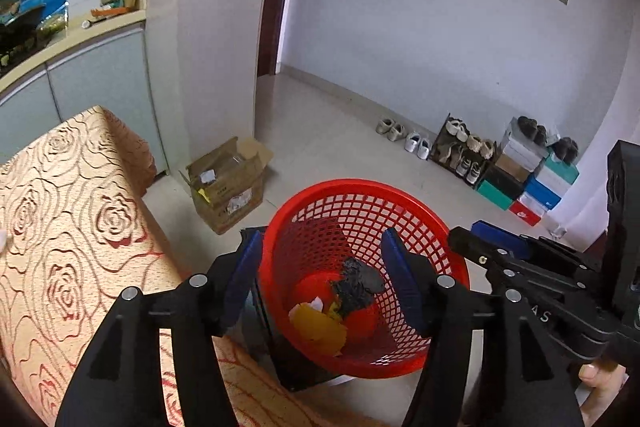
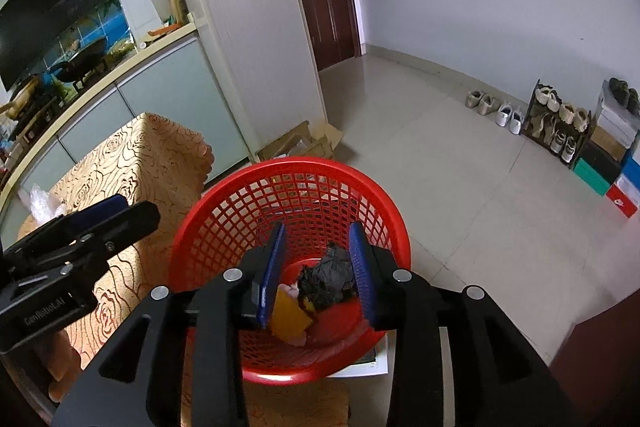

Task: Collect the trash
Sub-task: 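Open both grippers to drop the tissue and foam net into the basket, then move both open tools back toward the trash on the table, then lower the left gripper onto the flat yellow foam net and grasp it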

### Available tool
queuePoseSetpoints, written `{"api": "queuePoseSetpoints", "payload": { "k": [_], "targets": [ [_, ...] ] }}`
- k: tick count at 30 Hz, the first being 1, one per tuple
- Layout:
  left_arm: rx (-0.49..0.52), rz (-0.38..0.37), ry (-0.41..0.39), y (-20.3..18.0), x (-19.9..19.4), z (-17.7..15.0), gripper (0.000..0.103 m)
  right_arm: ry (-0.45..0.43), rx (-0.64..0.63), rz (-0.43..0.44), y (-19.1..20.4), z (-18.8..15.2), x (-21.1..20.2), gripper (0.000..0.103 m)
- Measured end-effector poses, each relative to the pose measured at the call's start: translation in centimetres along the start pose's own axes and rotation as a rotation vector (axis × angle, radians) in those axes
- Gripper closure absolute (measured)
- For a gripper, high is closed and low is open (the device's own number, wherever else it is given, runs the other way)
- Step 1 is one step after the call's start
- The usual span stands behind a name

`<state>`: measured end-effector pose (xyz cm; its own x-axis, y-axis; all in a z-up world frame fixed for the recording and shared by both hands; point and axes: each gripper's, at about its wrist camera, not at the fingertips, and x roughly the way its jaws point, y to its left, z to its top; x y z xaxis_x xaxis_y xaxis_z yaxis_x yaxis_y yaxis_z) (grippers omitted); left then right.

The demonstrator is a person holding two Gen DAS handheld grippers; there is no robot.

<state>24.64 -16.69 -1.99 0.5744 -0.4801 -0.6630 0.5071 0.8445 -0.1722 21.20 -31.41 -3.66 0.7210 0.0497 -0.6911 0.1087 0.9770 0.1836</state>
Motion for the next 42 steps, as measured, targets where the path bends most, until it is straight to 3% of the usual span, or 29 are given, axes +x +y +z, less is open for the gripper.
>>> {"api": "queuePoseSetpoints", "payload": {
  "k": [10, 19, 29, 42],
  "targets": [
    [0.019, 0.087, -0.078, 0.7, -4.7, -1.1, 0.04, -0.131, -0.066, -0.022, 2.3, -0.7, -4.1, 0.052],
    [0.012, 0.184, -0.159, 2.6, -10.4, -3.3, 0.037, -0.188, -0.139, 0.028, 5.9, -1.6, -6.7, 0.05],
    [-0.049, 0.31, -0.24, 6.1, -17.3, -6.8, 0.034, -0.193, -0.212, 0.132, 11.3, -3.4, -8.2, 0.05],
    [-0.178, 0.507, -0.227, 13.7, -25.1, -14.6, 0.033, -0.177, -0.324, 0.272, 19.0, -6.0, -9.8, 0.05]
  ]
}}
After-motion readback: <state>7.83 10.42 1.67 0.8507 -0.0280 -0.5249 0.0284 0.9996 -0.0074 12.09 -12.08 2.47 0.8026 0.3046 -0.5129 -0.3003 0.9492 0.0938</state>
